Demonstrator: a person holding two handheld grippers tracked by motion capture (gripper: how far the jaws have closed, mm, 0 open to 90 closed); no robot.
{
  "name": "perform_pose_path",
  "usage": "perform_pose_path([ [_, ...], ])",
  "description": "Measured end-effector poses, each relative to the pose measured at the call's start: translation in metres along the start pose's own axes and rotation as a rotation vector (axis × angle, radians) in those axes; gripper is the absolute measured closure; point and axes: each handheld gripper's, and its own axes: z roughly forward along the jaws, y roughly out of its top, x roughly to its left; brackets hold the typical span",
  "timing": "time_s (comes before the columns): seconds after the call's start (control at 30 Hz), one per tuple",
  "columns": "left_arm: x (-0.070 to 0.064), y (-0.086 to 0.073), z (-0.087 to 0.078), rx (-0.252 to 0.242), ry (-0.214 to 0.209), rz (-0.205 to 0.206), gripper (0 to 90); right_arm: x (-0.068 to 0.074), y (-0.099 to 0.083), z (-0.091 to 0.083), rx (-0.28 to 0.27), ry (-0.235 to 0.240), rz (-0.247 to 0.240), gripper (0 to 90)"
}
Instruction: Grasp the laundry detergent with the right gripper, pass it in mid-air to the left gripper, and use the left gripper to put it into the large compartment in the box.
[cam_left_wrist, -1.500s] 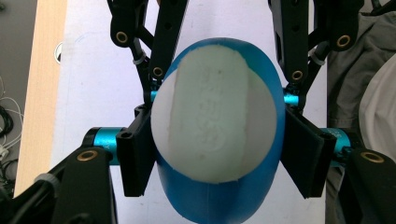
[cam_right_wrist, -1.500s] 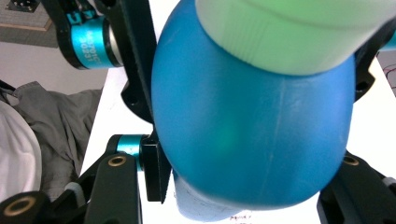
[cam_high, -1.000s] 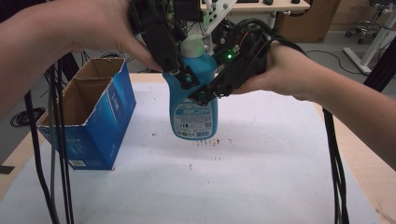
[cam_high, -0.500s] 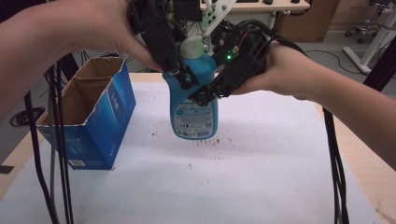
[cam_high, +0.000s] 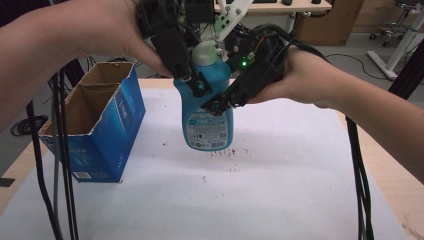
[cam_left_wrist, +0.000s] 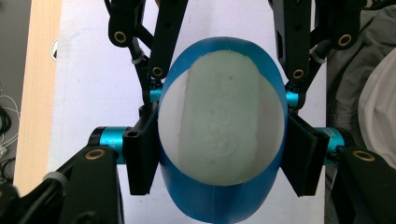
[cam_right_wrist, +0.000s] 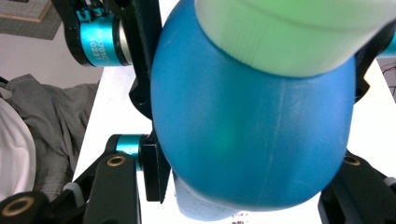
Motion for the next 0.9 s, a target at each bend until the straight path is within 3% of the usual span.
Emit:
perform_pose_path([
  [0.33, 0.0008, -0.0017, -0.0014, -0.004, -0.002, -0.007, 38.1, -0.0006, -0.0001, -0.0001, -0.009, 0.002, 0.005, 43.0],
  [0.7, 0.002, -0.0066, -0.0044, 0.007, 0.002, -0.024, 38.1, -0.0025, -0.0025, -0.0022, -0.02, 0.01, 0.042, 22.6],
  [0.9, 0.0014, -0.0082, -0.0059, 0.004, 0.005, -0.03, 38.1, -0.0034, -0.0062, -0.0017, -0.005, 0.014, 0.056, 22.0],
])
